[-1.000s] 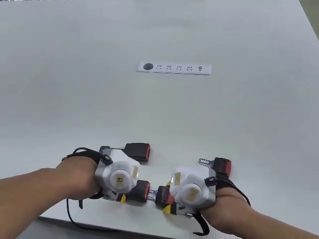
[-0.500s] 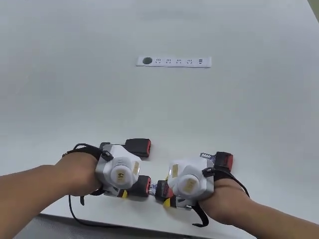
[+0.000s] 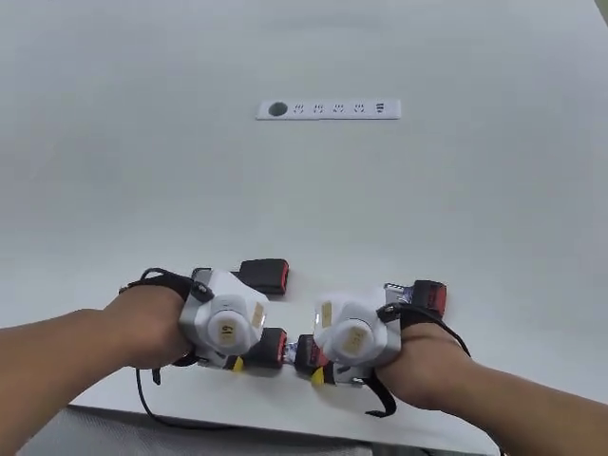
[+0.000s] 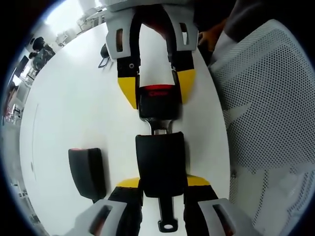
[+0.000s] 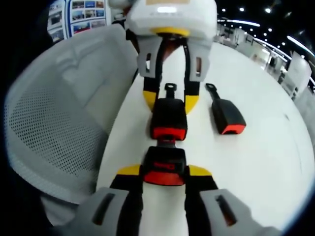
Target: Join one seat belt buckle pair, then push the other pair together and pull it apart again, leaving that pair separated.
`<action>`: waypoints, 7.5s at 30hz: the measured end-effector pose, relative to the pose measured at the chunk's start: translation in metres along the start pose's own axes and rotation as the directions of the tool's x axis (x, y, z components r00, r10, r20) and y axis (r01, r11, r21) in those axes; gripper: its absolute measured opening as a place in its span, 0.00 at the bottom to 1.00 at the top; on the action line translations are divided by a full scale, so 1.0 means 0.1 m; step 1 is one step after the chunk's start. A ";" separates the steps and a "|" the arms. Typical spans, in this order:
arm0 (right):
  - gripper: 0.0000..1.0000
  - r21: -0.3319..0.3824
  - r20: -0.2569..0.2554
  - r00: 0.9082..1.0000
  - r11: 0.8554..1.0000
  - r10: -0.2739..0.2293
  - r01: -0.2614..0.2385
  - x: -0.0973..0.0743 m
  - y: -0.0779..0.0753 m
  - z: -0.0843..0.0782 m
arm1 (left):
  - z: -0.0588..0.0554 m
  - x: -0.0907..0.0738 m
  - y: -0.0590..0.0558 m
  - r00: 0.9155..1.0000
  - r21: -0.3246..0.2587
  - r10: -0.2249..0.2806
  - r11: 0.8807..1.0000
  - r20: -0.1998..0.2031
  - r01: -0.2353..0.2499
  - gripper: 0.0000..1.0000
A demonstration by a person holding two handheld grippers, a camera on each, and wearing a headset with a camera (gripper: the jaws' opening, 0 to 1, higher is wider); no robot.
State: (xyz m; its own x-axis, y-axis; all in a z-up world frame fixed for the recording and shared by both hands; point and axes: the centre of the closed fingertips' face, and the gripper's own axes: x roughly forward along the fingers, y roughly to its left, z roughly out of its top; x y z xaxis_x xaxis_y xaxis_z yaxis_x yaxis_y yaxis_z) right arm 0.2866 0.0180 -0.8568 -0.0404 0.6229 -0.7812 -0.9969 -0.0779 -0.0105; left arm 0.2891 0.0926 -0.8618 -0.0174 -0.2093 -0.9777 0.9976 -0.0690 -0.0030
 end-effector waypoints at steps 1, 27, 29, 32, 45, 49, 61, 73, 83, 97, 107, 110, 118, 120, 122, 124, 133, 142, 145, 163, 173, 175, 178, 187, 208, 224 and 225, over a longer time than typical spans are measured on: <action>0.29 0.000 0.000 1.000 1.000 0.002 -0.002 0.03 0.01 0.04 | 0.00 0.00 0.00 1.000 0.013 -0.002 1.000 -0.003 0.002 0.31; 0.31 0.013 0.061 0.998 1.000 -0.012 0.011 0.02 0.01 0.07 | -0.06 -0.01 0.02 1.000 -0.046 0.013 0.999 0.018 -0.013 0.31; 0.31 0.040 0.062 0.998 0.999 -0.015 0.013 0.02 0.01 0.07 | -0.05 -0.01 0.02 1.000 -0.063 0.012 0.998 0.014 -0.011 0.31; 0.32 0.042 0.061 0.998 0.999 -0.009 0.007 0.02 0.01 0.08 | -0.05 -0.01 0.03 1.000 -0.065 0.012 0.998 0.005 -0.012 0.32; 0.34 0.059 0.087 0.996 0.998 -0.031 0.026 -0.06 -0.04 0.16 | -0.05 -0.13 0.06 0.999 -0.136 0.039 0.990 0.024 -0.036 0.33; 0.39 0.054 0.111 0.992 0.997 -0.062 0.056 -0.17 -0.10 0.23 | -0.01 -0.33 0.14 0.997 -0.126 0.056 0.991 0.061 -0.048 0.38; 0.38 0.141 0.118 0.979 0.978 -0.168 0.151 -0.69 -0.49 -0.15 | -0.10 -0.58 1.02 0.971 -0.266 0.215 0.947 0.103 -0.181 0.42; 0.44 0.220 0.010 0.961 0.938 -0.277 0.268 -1.18 -0.89 -0.92 | -0.18 -0.27 1.17 0.988 -0.231 0.150 0.963 0.047 -0.136 0.55; 0.40 0.204 -0.070 0.979 0.957 -0.193 0.204 -0.99 -0.87 -1.30 | -0.18 -0.17 1.09 0.993 -0.179 0.120 0.977 0.021 -0.114 0.52; 0.34 0.193 -0.075 0.986 0.968 -0.148 0.160 -0.96 -0.86 -1.27 | -0.20 -0.09 1.06 0.997 -0.163 0.074 0.984 0.032 -0.068 0.32; 0.34 0.212 -0.114 0.982 0.962 -0.151 0.173 -0.98 -0.84 -1.30 | -0.14 -0.10 1.01 0.995 -0.125 0.091 0.988 0.039 -0.086 0.31; 0.34 0.228 -0.117 0.981 0.958 -0.153 0.176 -0.99 -0.85 -1.31 | -0.12 -0.09 1.04 0.996 -0.117 0.075 0.991 0.048 -0.069 0.31; 0.34 0.215 -0.118 0.982 0.962 -0.146 0.168 -0.99 -0.86 -1.31 | -0.09 -0.10 1.01 0.998 -0.105 0.058 0.993 0.018 -0.056 0.31; 0.34 0.215 -0.117 0.982 0.962 -0.147 0.169 -0.98 -0.86 -1.30 | -0.11 -0.09 1.03 0.998 -0.096 0.056 0.994 0.011 -0.054 0.31; 0.34 0.216 -0.115 0.982 0.961 -0.148 0.170 -0.98 -0.86 -1.30 | -0.12 -0.09 1.03 0.998 -0.089 0.057 0.994 0.004 -0.056 0.31; 0.34 0.218 -0.115 0.982 0.961 -0.150 0.172 -0.98 -0.86 -1.30 | -0.13 -0.08 1.04 0.998 -0.082 0.058 0.995 -0.003 -0.058 0.31; 0.34 0.211 -0.111 0.983 0.963 -0.147 0.168 -0.97 -0.87 -1.29 | -0.16 -0.07 1.06 0.999 -0.071 0.052 0.996 -0.004 -0.052 0.31; 0.35 0.235 -0.100 0.983 0.956 -0.156 0.176 -0.89 -0.94 -1.19 | -0.17 -0.05 1.06 0.999 -0.050 0.041 0.998 -0.002 -0.041 0.31; 0.35 0.238 -0.098 0.981 0.953 -0.166 0.185 -0.80 -0.99 -1.08 | -0.17 -0.05 1.06 0.999 -0.061 0.037 0.997 -0.008 -0.037 0.31; 0.35 0.195 -0.045 0.979 0.960 -0.197 0.202 -0.21 -1.05 -0.33 | -0.20 -0.05 1.07 0.998 -0.100 0.044 0.994 -0.041 -0.048 0.31; 0.35 0.151 -0.052 0.979 0.967 -0.199 0.204 -0.12 -1.07 -0.19 | -0.19 -0.05 1.06 0.996 -0.119 0.048 0.991 -0.069 -0.056 0.31; 0.35 0.147 -0.053 0.979 0.969 -0.195 0.201 -0.11 -1.06 -0.18 | -0.18 -0.05 1.06 0.996 -0.119 0.047 0.991 -0.073 -0.056 0.31; 0.35 0.143 -0.047 0.980 0.970 -0.191 0.196 -0.10 -1.06 -0.15 | -0.18 -0.05 1.07 0.996 -0.116 0.044 0.992 -0.076 -0.052 0.31; 0.34 0.125 -0.019 0.981 0.973 -0.191 0.192 -0.03 -1.06 -0.03 | -0.17 -0.04 1.07 0.997 -0.096 0.036 0.994 -0.070 -0.043 0.31; 0.31 0.128 0.012 0.987 0.979 -0.159 0.156 0.10 -1.12 0.12 | -0.17 -0.04 1.08 0.999 -0.077 0.033 0.996 -0.017 -0.034 0.30; 0.32 0.132 0.030 0.988 0.980 -0.155 0.149 0.11 -1.11 0.11 | -0.21 -0.04 1.06 0.999 -0.089 0.035 0.995 -0.005 -0.036 0.31; 0.32 0.132 0.031 0.987 0.980 -0.155 0.150 0.11 -1.11 0.11 | -0.21 -0.04 1.06 0.999 -0.090 0.036 0.995 -0.006 -0.036 0.31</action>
State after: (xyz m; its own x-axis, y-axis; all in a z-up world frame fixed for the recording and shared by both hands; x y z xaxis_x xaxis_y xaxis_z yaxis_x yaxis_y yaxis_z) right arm 0.3957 0.0419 -0.8574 0.1128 0.6514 -0.7503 -0.9918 0.1196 -0.0453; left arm 0.3967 0.1062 -0.8625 0.0187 -0.2058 -0.9784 0.9996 0.0264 0.0136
